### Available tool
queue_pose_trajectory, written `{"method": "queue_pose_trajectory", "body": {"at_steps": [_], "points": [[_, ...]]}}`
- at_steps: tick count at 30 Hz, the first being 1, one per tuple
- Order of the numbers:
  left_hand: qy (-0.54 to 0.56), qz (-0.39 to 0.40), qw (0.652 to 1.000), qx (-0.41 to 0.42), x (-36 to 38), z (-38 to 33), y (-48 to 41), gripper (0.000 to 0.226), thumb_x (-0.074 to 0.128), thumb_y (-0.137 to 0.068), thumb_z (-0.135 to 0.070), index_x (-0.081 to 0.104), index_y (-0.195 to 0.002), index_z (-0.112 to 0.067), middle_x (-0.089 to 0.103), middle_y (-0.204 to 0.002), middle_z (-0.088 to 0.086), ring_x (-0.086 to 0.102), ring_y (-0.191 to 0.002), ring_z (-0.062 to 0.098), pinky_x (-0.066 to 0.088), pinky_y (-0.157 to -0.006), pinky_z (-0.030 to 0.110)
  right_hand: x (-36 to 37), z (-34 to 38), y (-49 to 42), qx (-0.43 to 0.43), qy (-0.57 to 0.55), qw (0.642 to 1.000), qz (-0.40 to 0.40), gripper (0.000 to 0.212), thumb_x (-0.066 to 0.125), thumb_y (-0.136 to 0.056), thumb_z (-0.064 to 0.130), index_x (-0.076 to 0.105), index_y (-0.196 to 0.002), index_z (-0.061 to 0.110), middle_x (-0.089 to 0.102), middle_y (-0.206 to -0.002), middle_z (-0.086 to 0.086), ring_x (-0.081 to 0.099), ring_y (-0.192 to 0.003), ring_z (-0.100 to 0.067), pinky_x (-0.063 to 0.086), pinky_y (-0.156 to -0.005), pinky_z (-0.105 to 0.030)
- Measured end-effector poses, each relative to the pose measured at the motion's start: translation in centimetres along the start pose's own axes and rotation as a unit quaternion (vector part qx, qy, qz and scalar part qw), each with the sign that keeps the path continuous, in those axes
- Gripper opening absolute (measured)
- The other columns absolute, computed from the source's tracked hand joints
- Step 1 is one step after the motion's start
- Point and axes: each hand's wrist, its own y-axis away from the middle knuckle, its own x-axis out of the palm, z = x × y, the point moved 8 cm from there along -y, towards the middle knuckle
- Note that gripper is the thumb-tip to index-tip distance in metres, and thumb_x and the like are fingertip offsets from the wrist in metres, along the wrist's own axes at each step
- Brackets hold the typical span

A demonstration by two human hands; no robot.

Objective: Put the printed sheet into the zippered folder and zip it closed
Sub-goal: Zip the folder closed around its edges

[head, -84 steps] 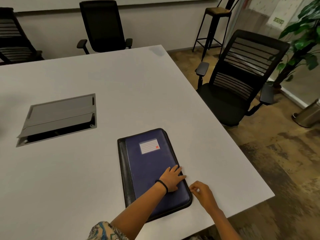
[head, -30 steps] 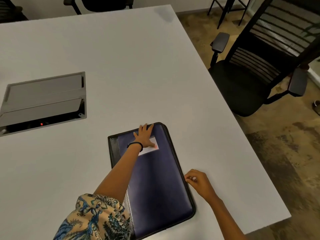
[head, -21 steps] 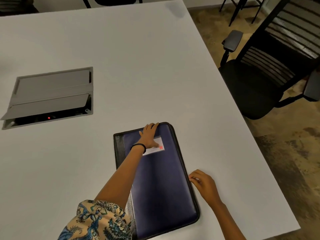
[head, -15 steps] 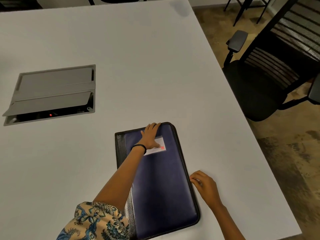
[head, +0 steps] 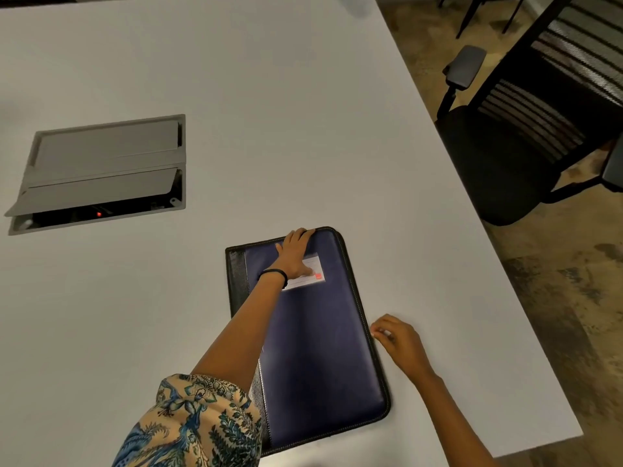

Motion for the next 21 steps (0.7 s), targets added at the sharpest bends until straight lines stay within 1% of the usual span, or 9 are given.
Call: {"method": "queue_pose_trajectory", "body": {"at_steps": [8,12,15,21], "points": [[-0.004,0.003,1.000,0.006,0.0,-0.1,0.2,0.100,0.077,-0.075,-0.011,0.013,-0.151,-0.015,0.007,-0.160,0.010,0.001,-0.149,0.030,0.004,-0.118,0.062,-0.2,0.9,-2.8,-0.007,-0.009,1.000,-0.019,0.010,0.060,-0.086,0.008,0.068,-0.084,0.012,0.067,-0.087,0.000,0.064,-0.079,-0.013,0.052,-0.072,-0.019],[0.003,0.004,1.000,0.007,0.0,0.0,0.3,0.100,0.077,-0.076,-0.010,0.011,-0.151,-0.015,0.005,-0.160,0.010,-0.002,-0.149,0.030,0.000,-0.118,0.062,-0.3,0.4,-2.5,0.006,-0.013,1.000,-0.024,0.010,0.060,-0.086,0.010,0.068,-0.082,0.016,0.067,-0.085,0.001,0.064,-0.078,-0.013,0.051,-0.071,-0.017],[0.001,0.004,1.000,0.005,0.0,-0.1,0.3,0.100,0.077,-0.076,-0.011,0.011,-0.151,-0.016,0.005,-0.160,0.009,-0.003,-0.149,0.030,-0.001,-0.118,0.062,-0.2,0.1,-2.0,0.016,-0.012,0.999,-0.045,0.009,0.060,-0.087,0.013,0.068,-0.083,0.016,0.067,-0.086,0.002,0.063,-0.077,-0.012,0.049,-0.069,-0.015],[0.000,0.005,1.000,0.009,0.0,-0.1,0.3,0.097,0.077,-0.075,-0.011,0.015,-0.150,-0.017,0.007,-0.159,0.007,-0.001,-0.149,0.031,0.004,-0.117,0.063,0.0,1.0,-2.7,-0.011,0.054,0.996,-0.064,0.012,0.057,-0.090,0.014,0.068,-0.093,0.011,0.067,-0.093,-0.002,0.059,-0.078,-0.007,0.039,-0.066,-0.002]]}}
